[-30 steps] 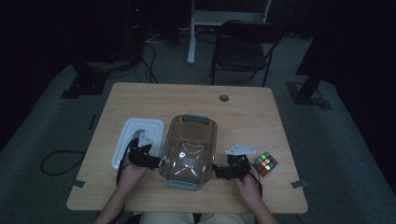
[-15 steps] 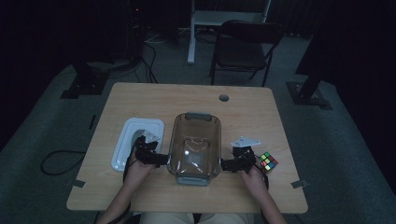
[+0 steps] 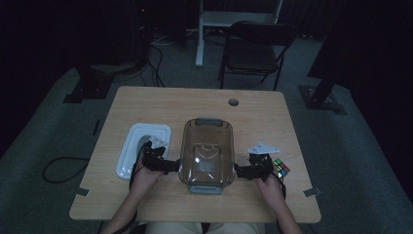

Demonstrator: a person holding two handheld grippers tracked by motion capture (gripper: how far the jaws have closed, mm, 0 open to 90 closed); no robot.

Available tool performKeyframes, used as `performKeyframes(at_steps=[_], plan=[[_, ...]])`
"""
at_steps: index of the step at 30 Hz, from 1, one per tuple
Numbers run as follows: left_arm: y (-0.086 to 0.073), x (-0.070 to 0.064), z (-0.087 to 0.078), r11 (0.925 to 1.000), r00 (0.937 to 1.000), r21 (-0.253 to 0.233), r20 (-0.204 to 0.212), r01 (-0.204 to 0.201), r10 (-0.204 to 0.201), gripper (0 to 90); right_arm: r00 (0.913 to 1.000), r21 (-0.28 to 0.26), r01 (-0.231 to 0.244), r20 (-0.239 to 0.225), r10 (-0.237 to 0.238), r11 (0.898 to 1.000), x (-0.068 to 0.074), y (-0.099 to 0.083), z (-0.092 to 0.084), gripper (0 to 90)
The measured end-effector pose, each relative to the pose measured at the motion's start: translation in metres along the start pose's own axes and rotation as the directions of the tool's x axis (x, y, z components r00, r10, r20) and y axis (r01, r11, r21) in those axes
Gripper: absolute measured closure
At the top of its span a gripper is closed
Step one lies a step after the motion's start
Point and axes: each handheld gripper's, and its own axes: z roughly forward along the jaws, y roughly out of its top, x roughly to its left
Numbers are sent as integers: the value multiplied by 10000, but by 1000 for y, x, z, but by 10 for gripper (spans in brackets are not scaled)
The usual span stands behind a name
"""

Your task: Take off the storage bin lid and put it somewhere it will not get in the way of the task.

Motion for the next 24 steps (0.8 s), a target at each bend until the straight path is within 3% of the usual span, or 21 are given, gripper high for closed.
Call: performKeyframes(at_steps=[8, 12, 15, 17, 18, 19, 20, 24], plan=[[-1, 26, -27, 9986, 9968, -404, -719, 329, -357, 10, 9995, -150, -260, 171, 262, 9996, -8, -4, -11, 118], [-7, 45, -39, 9964, 9856, -504, -1517, 681, -750, 37, 9991, -118, -307, 288, 310, 9995, -10, -7, -15, 118], [-14, 59, -43, 9916, 9780, -613, -1687, 1136, -1225, 73, 9988, -145, -353, 325, 357, 9993, -11, -8, -16, 118], [-20, 67, -44, 9889, 9757, -768, -1702, 1268, -1383, 189, 9986, -176, -410, 332, 416, 9990, -12, -9, -17, 118], [-20, 67, -44, 9889, 9757, -768, -1702, 1268, -1383, 193, 9985, -179, -432, 338, 438, 9989, -13, -9, -17, 118], [-25, 74, -42, 9846, 9690, -714, -1790, 1596, -1701, 196, 9984, -178, -437, 363, 443, 9989, -13, -9, -17, 118], [-27, 76, -41, 9826, 9664, -724, -1820, 1708, -1814, 252, 9983, -195, -429, 382, 437, 9989, -13, -9, -18, 118], [-33, 82, -37, 9768, 9599, -618, -1824, 2050, -2130, 386, 9984, -195, -413, 375, 420, 9990, -13, -9, -18, 118]])
